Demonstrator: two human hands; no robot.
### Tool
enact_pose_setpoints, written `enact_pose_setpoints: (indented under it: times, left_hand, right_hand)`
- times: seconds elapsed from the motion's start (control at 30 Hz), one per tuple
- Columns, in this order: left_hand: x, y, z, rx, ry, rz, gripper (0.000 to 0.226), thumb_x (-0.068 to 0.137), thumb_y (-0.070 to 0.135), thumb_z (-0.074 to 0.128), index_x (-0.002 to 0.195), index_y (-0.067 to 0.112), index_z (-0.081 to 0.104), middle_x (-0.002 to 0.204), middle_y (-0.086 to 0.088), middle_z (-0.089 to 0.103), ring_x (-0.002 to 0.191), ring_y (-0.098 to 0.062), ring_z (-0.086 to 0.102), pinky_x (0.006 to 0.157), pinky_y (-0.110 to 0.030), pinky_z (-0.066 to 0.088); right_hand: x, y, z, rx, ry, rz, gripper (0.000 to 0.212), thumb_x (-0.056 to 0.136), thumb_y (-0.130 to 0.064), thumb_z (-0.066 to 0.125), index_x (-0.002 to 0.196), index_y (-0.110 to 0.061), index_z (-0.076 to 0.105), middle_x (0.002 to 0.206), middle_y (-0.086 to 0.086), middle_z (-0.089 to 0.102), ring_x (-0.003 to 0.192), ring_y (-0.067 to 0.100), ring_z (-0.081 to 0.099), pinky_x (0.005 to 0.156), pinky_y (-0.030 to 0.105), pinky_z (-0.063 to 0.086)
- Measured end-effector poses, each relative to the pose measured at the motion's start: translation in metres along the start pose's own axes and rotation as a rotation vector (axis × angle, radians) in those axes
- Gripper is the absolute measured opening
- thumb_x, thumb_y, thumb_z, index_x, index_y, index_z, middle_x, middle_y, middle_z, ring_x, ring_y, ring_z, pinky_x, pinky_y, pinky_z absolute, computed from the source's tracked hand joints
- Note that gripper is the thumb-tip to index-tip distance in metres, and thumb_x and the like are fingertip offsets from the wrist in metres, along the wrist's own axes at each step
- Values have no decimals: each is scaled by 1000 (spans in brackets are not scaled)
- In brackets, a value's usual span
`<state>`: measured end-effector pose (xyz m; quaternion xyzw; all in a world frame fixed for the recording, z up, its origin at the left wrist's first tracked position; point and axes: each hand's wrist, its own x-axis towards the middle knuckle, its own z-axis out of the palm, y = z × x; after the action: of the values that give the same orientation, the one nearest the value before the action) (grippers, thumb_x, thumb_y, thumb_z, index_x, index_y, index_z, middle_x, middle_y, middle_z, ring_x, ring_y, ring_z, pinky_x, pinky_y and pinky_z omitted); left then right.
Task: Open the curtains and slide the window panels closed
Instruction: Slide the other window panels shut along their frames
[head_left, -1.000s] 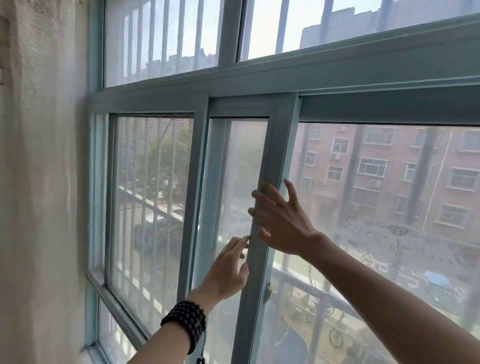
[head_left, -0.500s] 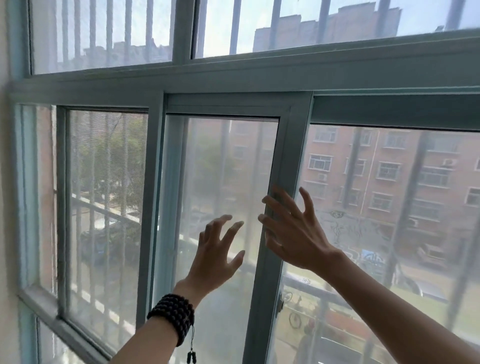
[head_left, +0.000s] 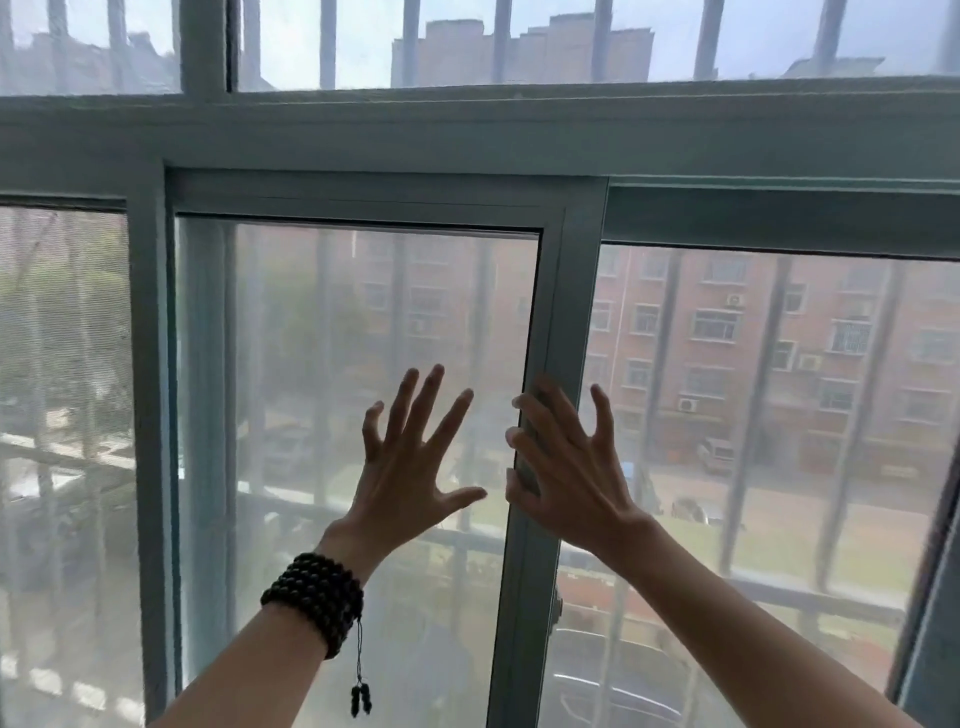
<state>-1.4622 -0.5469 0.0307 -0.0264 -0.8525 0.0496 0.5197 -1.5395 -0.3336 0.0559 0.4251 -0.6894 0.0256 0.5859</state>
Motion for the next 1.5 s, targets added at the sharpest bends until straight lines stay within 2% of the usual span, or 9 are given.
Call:
enact_pose_setpoints:
  times: [0.23,0.4,0.73,1.0,1.1,1.2,1.3,1.4,1.5]
  left_hand:
    - [9,32,11,-43,-41,-5,129,60,85,69,161,25,16,168,-14,-3,154,-38,-2,111,-68,16]
    - [9,54,11,8,-112,-17,138,50,90,69,161,28,13,169,-13,-4,154,-39,-3,110,-72,15]
    - [27,117,13,-3,-104,18,139,47,92,66,160,29,16,168,-15,-3,153,-42,-3,108,-77,14]
    - [38,158,27,-17,-68,37,131,53,98,52,160,31,17,169,-14,0,153,-42,-1,110,-77,9]
    - [40,169,30,-28,-64,41,133,52,98,55,160,31,18,168,-14,0,153,-43,-1,110,-77,8]
    - [41,179,32,-29,-40,42,135,50,95,61,160,30,17,168,-15,0,153,-43,-1,111,-76,7]
    - [37,196,33,-56,-21,28,133,54,86,70,160,25,19,168,-17,1,153,-41,1,113,-70,10]
    - [8,229,45,-144,8,16,118,66,66,80,158,18,25,167,-19,8,153,-38,10,115,-58,13]
    - [-22,260,60,-232,24,23,101,80,58,73,157,13,26,167,-17,9,153,-36,11,118,-53,12]
  right_hand:
    - [-13,15,-21,-19,6,43,21,77,-30,69,94,-19,67,138,9,62,148,32,39,115,70,22]
    - [-24,24,-30,-46,43,54,17,74,-27,68,89,-20,67,137,8,63,148,30,40,114,70,21]
    - [-62,72,-57,-80,-8,67,21,73,-29,68,93,-21,66,137,9,61,149,29,31,118,69,13]
    - [-86,104,-76,-96,-4,78,20,76,-29,70,94,-22,70,137,9,62,147,31,41,116,71,19]
    - [-91,111,-82,-103,-10,76,19,78,-28,65,95,-22,69,138,9,62,146,32,41,116,71,17]
    - [-96,117,-86,-133,-23,62,20,79,-29,60,96,-22,68,137,9,62,146,33,42,116,71,17]
    - [-101,124,-88,-150,-19,66,21,77,-27,64,96,-22,68,136,9,62,146,32,39,115,71,17]
    - [-108,133,-90,-159,-11,58,23,77,-26,64,99,-22,68,137,9,61,147,33,38,115,72,17]
    - [-112,139,-92,-176,-24,48,22,79,-31,62,99,-23,65,137,8,59,146,33,39,116,72,14]
